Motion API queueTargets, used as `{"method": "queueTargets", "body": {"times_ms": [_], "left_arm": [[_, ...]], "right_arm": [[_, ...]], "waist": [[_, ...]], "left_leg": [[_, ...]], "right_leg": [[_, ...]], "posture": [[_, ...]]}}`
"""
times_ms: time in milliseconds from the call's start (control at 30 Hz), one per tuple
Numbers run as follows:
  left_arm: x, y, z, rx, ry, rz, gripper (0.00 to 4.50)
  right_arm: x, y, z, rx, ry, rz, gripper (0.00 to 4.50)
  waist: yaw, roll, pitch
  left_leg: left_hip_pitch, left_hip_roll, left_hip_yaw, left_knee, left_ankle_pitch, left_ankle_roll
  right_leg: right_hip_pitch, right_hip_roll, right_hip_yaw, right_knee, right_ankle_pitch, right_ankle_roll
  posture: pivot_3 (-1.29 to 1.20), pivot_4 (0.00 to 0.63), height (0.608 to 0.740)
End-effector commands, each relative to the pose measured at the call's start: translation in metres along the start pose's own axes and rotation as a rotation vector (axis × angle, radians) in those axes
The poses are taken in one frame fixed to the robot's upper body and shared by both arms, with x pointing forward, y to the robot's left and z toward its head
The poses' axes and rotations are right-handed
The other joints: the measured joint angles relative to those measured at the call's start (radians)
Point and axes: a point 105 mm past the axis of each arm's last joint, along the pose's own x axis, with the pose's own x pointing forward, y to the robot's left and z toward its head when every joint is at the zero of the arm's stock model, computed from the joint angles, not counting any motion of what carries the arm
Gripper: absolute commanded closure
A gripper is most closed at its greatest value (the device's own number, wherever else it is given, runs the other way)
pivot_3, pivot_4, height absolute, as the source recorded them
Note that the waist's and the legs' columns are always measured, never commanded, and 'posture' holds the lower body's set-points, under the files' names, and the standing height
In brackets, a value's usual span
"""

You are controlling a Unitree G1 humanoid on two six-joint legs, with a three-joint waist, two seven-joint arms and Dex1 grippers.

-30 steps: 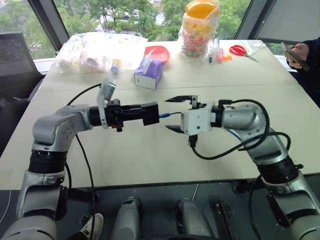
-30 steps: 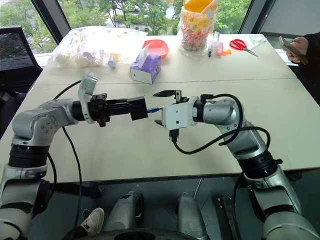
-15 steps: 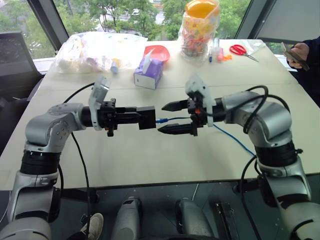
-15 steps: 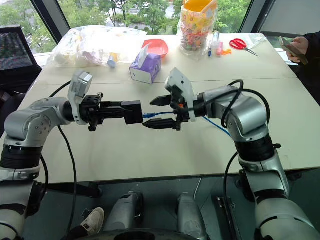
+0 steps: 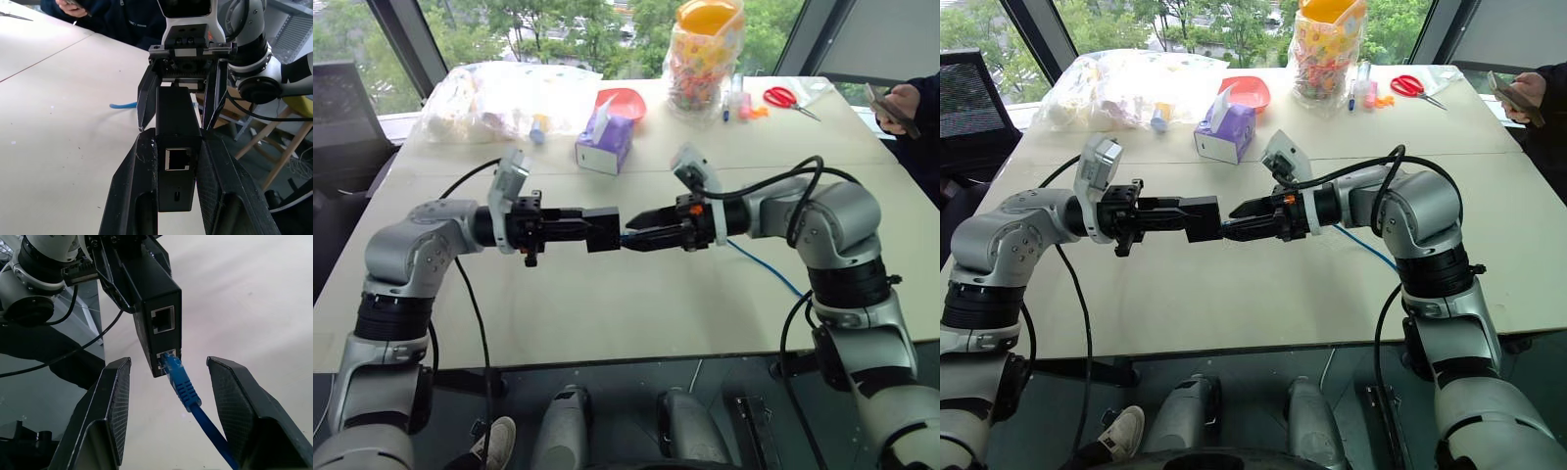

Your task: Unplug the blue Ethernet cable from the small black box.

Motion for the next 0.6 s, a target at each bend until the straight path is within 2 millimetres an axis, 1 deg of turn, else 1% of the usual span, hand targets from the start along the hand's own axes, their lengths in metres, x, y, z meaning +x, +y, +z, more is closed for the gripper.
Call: {"method": "queueTargets", "body": {"times_ms": [33, 133, 167, 233, 333, 367, 600], "left_arm": [[0.0018, -0.0056, 0.0109, 0.067, -0.013, -0.017, 4.03], [0.0021, -0.0056, 0.0106, 0.068, -0.016, -0.015, 4.03], [0.0022, -0.0057, 0.0105, 0.068, -0.017, -0.015, 4.03], [0.0023, -0.0055, 0.0102, 0.068, -0.02, -0.012, 4.03], [0.0026, -0.0064, 0.0092, 0.066, -0.021, -0.012, 4.03], [0.0027, -0.0067, 0.0089, 0.065, -0.021, -0.012, 4.03], [0.0038, -0.0091, 0.0075, 0.065, -0.021, -0.013, 4.03]], "right_arm": [[-0.0022, 0.0071, 0.0086, -0.036, -0.008, 0.027, 1.91], [-0.0018, 0.0073, 0.0071, -0.044, 0.0, 0.027, 1.91], [-0.0016, 0.0071, 0.0069, -0.044, 0.001, 0.027, 2.17], [-0.0013, 0.0069, 0.0066, -0.044, 0.003, 0.027, 2.85], [-0.0008, 0.0064, 0.0054, -0.049, 0.011, 0.025, 4.32], [-0.0007, 0.0064, 0.0056, -0.048, 0.011, 0.026, 4.46], [-0.0005, 0.0059, 0.0061, -0.051, 0.018, 0.032, 4.46]], "waist": [[0.0, 0.0, 0.0], [-0.001, 0.0, 0.0], [-0.001, 0.0, 0.0], [-0.001, 0.0, 0.0], [0.0, 0.0, 0.0], [0.0, 0.0, 0.0], [0.0, 0.0, 0.0]], "left_leg": [[0.0, 0.0, 0.0, 0.0, 0.0, 0.0], [0.0, 0.0, 0.0, 0.0, 0.0, 0.0], [0.0, 0.0, 0.0, 0.0, 0.0, 0.0], [0.0, 0.0, 0.0, 0.0, 0.0, 0.0], [0.0, 0.0, 0.0, 0.0, 0.0, 0.0], [0.0, 0.0, 0.0, 0.0, 0.0, 0.0], [-0.001, 0.0, 0.0, 0.0, 0.0, 0.0]], "right_leg": [[0.0, 0.0, 0.0, 0.0, 0.0, 0.0], [0.0, 0.0, 0.0, 0.0, 0.0, 0.0], [0.0, 0.0, 0.0, 0.0, 0.0, 0.0], [0.0, 0.0, 0.0, 0.0, 0.0, 0.0], [0.0, 0.0, 0.0, 0.0, 0.0, 0.0], [0.0, 0.0, 0.0, 0.0, 0.0, 0.0], [-0.001, 0.0, 0.0, 0.0, 0.0, 0.0]], "posture": [[0.0, 0.15, 0.735], [0.0, 0.15, 0.735], [0.0, 0.15, 0.735], [0.0, 0.15, 0.735], [0.0, 0.15, 0.735], [0.0, 0.15, 0.735], [0.0, 0.15, 0.735]]}}
